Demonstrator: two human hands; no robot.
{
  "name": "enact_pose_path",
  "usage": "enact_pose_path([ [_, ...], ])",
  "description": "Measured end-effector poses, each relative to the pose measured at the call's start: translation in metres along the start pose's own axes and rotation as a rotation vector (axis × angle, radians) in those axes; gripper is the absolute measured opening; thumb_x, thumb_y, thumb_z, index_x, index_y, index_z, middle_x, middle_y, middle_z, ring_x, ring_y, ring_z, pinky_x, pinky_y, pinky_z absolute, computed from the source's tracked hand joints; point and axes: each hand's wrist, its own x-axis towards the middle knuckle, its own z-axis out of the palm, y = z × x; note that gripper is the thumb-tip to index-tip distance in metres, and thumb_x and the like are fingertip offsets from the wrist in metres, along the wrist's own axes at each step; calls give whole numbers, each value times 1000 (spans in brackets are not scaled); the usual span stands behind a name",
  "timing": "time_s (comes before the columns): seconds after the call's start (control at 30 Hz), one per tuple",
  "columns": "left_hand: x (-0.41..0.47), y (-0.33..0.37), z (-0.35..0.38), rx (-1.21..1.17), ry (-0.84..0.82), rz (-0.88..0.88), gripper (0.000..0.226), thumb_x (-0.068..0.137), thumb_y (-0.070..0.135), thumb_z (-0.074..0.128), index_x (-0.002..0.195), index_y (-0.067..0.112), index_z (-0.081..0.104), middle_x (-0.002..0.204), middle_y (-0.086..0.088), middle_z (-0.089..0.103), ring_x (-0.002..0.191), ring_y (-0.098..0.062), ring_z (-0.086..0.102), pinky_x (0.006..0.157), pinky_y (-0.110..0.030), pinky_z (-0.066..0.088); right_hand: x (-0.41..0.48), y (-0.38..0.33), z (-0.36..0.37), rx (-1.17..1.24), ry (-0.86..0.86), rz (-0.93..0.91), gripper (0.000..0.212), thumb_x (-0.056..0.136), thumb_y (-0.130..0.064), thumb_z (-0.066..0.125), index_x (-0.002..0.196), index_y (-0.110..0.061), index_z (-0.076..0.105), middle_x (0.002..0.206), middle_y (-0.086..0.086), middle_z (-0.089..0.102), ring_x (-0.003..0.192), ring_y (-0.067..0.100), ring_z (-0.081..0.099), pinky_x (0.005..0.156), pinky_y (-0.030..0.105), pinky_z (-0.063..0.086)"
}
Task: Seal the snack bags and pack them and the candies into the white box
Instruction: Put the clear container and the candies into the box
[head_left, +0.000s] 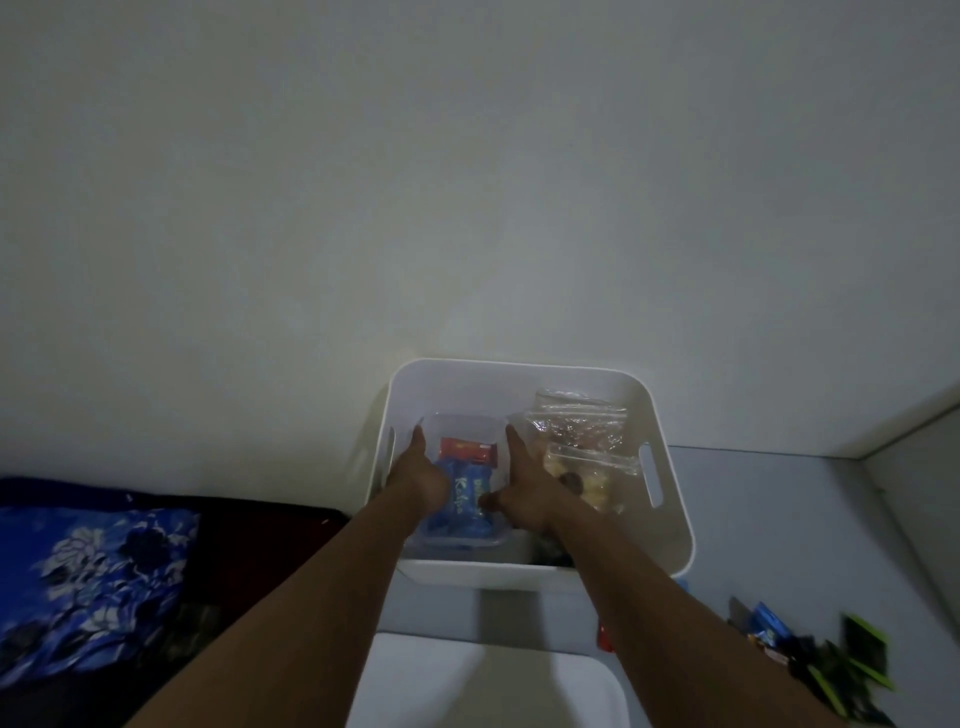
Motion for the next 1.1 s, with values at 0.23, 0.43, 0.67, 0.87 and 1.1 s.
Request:
enact_pose_path([
  [0.23, -13, 14, 4, 160, 73, 38, 72, 94, 9, 55, 154, 18, 17, 136, -14, 53, 116, -28, 56, 91, -30, 44, -8, -8, -7, -34, 38, -33, 76, 82, 6, 65, 146, -17, 31, 127, 1, 54, 118, 20, 54, 99, 36, 49],
  [0.43, -43, 42, 7, 178, 190, 270, 41, 88, 29, 70, 127, 21, 60, 125, -2, 66, 102, -23, 64, 90, -32, 50, -51, -29, -34, -245, 83, -5, 48, 95, -15, 59, 141, -9, 46, 141, 11, 53, 127, 26, 51, 97, 27, 39],
  [0.67, -120, 69, 27, 312, 289, 502, 47, 93, 28, 61, 139, 23, 50, 139, -7, 54, 127, -27, 50, 109, -38, 38, -123, -19, -82, -327, 198, -119, 46, 95, -28, 59, 139, -18, 52, 140, 8, 56, 121, 25, 59, 103, 30, 45],
  [0.87, -195, 56, 99, 302, 459, 724, 23, 93, 29, 60, 114, 21, 61, 108, -3, 63, 101, -19, 56, 87, -31, 46, -195, 32, -124, -431, 326, -219, 43, 97, -24, 56, 139, -16, 51, 137, 11, 56, 125, 25, 53, 99, 30, 41],
  [1.1, -223, 3, 217, 399, 277, 785, 29, 93, 39, 56, 112, 18, 62, 100, -2, 60, 92, -21, 56, 75, -35, 52, -233, 147, -147, -419, 338, -137, 49, 100, -24, 53, 146, -14, 43, 147, 12, 46, 135, 25, 44, 109, 32, 34],
])
